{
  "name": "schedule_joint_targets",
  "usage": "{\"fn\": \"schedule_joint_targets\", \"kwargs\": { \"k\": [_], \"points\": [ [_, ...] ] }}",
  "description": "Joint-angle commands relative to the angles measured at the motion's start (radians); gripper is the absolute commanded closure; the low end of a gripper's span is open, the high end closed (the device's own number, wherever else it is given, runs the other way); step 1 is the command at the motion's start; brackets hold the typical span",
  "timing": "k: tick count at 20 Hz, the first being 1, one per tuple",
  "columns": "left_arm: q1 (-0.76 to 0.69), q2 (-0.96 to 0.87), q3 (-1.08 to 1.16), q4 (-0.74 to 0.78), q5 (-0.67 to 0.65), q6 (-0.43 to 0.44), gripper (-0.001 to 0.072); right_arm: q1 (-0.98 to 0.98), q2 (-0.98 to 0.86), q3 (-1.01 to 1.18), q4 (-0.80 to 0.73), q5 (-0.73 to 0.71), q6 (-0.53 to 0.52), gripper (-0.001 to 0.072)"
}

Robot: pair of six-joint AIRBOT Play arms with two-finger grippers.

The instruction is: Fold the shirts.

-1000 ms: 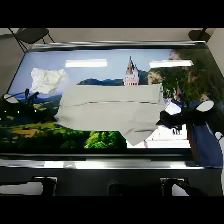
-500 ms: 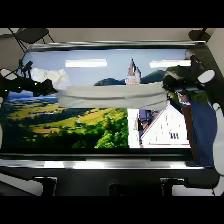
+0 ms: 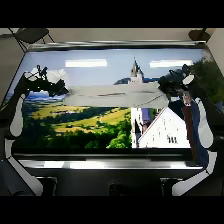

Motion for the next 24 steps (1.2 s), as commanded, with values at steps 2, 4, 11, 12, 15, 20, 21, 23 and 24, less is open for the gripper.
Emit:
{"fn": "schedule_joint_targets", "kwargs": {
  "k": [2, 4, 11, 12, 15, 20, 21, 23, 24],
  "points": [
    [0.0, -0.032, 0.021, -0.014, -0.051, -0.048, 0.0153, 0.001, -0.029, 0.005, 0.019, 0.043, -0.001, 0.0531],
    [0.027, -0.016, 0.062, -0.013, -0.117, -0.058, 0.0098, -0.013, 0.004, 0.006, 0.024, 0.053, -0.065, 0.0163],
    [0.092, 0.142, 0.119, -0.013, -0.174, -0.026, 0.0099, -0.232, 0.018, 0.01, 0.053, 0.251, -0.144, 0.0006],
    [0.086, 0.16, 0.119, -0.014, -0.176, -0.023, 0.01, -0.239, -0.004, 0.01, 0.059, 0.288, -0.148, 0.0005],
    [0.061, 0.195, 0.119, -0.018, -0.202, -0.015, 0.0101, -0.235, -0.057, 0.01, 0.13, 0.31, -0.148, 0.0002],
    [-0.001, 0.21, 0.119, -0.017, -0.217, 0.023, 0.0102, -0.218, -0.122, 0.01, 0.288, 0.322, -0.166, 0.0002],
    [-0.011, 0.211, 0.119, -0.018, -0.217, 0.027, 0.0102, -0.204, -0.131, 0.01, 0.283, 0.327, -0.167, 0.0002],
    [-0.027, 0.211, 0.119, -0.018, -0.218, 0.031, 0.0102, -0.177, -0.145, 0.01, 0.283, 0.33, -0.172, 0.0001],
    [-0.032, 0.211, 0.119, -0.018, -0.219, 0.031, 0.0102, -0.168, -0.149, 0.01, 0.284, 0.331, -0.172, 0.0001]
  ]
}}
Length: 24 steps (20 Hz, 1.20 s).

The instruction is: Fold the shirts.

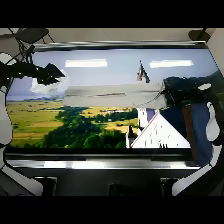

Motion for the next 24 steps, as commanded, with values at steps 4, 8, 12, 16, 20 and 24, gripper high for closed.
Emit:
{"fn": "schedule_joint_targets", "kwargs": {
  "k": [4, 8, 12, 16, 20, 24],
  "points": [
    [-0.024, 0.004, 0.001, -0.001, -0.036, 0.009, 0.0106, 0.032, -0.021, -0.003, 0.052, 0.051, -0.038, 0.0006],
    [-0.029, 0.004, 0.001, -0.003, -0.042, 0.012, 0.0112, 0.045, -0.018, -0.003, 0.124, 0.098, -0.098, 0.0007],
    [-0.028, 0.004, 0.001, -0.011, -0.066, 0.035, 0.0115, 0.038, 0.017, -0.003, 0.121, 0.18, -0.228, 0.0003],
    [-0.029, 0.004, 0.001, -0.011, -0.066, 0.034, 0.0115, 0.039, 0.027, -0.003, 0.111, 0.188, -0.26, 0.0001],
    [-0.029, 0.004, 0.001, -0.011, -0.066, 0.034, 0.0115, 0.039, 0.027, -0.003, 0.108, 0.212, -0.28, 0.0001],
    [-0.029, 0.004, 0.001, -0.019, -0.066, 0.034, 0.0115, 0.064, 0.025, -0.003, 0.076, 0.101, -0.192, 0.0017]
  ]
}}
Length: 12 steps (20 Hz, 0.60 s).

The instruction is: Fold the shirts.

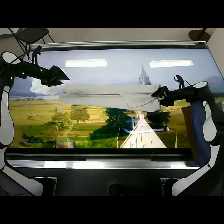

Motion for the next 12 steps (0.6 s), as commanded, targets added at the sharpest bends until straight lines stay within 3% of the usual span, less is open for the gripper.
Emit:
{"fn": "schedule_joint_targets", "kwargs": {
  "k": [1, 2, 3, 6, 8, 9, 12],
  "points": [
    [0.0, 0.001, 0.001, -0.018, 0.0, 0.001, 0.0116, 0.035, -0.001, 0.001, -0.056, -0.111, 0.07, 0.0039],
    [0.0, 0.001, 0.001, -0.032, 0.0, 0.001, 0.0116, 0.058, -0.001, 0.001, -0.087, -0.15, 0.087, 0.005],
    [0.0, 0.001, 0.001, -0.047, 0.0, 0.001, 0.0116, 0.085, -0.001, 0.001, -0.124, -0.193, 0.117, 0.0153],
    [0.0, 0.001, 0.001, -0.083, 0.0, 0.001, 0.0145, 0.136, 0.002, 0.001, -0.174, -0.249, 0.197, 0.0648],
    [-0.006, 0.0, 0.001, -0.107, 0.0, 0.002, 0.0543, 0.139, 0.031, 0.001, -0.176, -0.241, 0.205, 0.0647],
    [-0.019, 0.0, 0.0, -0.113, 0.0, 0.006, 0.0646, 0.139, 0.063, 0.001, -0.181, -0.234, 0.19, 0.0647],
    [-0.125, -0.002, -0.057, -0.117, 0.005, 0.047, 0.0679, 0.141, 0.193, 0.001, -0.188, -0.208, 0.179, 0.0648]
  ]
}}
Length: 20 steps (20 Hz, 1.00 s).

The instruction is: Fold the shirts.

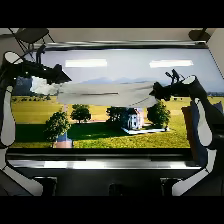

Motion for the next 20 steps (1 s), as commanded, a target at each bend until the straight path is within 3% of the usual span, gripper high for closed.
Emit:
{"fn": "schedule_joint_targets", "kwargs": {
  "k": [1, 5, 10, 15, 18, 20],
  "points": [
    [-0.117, -0.005, -0.064, -0.016, 0.005, 0.041, 0.0679, 0.014, 0.145, 0.001, -0.021, 0.03, 0.004, 0.0648],
    [-0.32, -0.01, -0.163, -0.011, 0.162, 0.061, 0.068, 0.06, 0.348, 0.001, -0.111, 0.176, -0.001, 0.0648],
    [-0.481, -0.087, -0.166, -0.016, 0.375, -0.06, 0.0681, 0.138, 0.545, 0.001, -0.238, 0.372, 0.07, 0.0648],
    [-0.616, -0.194, -0.166, -0.168, 0.4, -0.062, 0.068, 0.217, 0.695, 0.001, -0.296, 0.48, 0.132, 0.0647],
    [-0.729, -0.254, -0.166, -0.359, 0.366, -0.003, 0.0681, 0.233, 0.76, 0.001, -0.326, 0.452, 0.179, 0.0647],
    [-0.771, -0.262, -0.166, -0.356, 0.342, 0.014, 0.0682, 0.233, 0.771, 0.001, -0.321, 0.395, 0.178, 0.0648]
  ]
}}
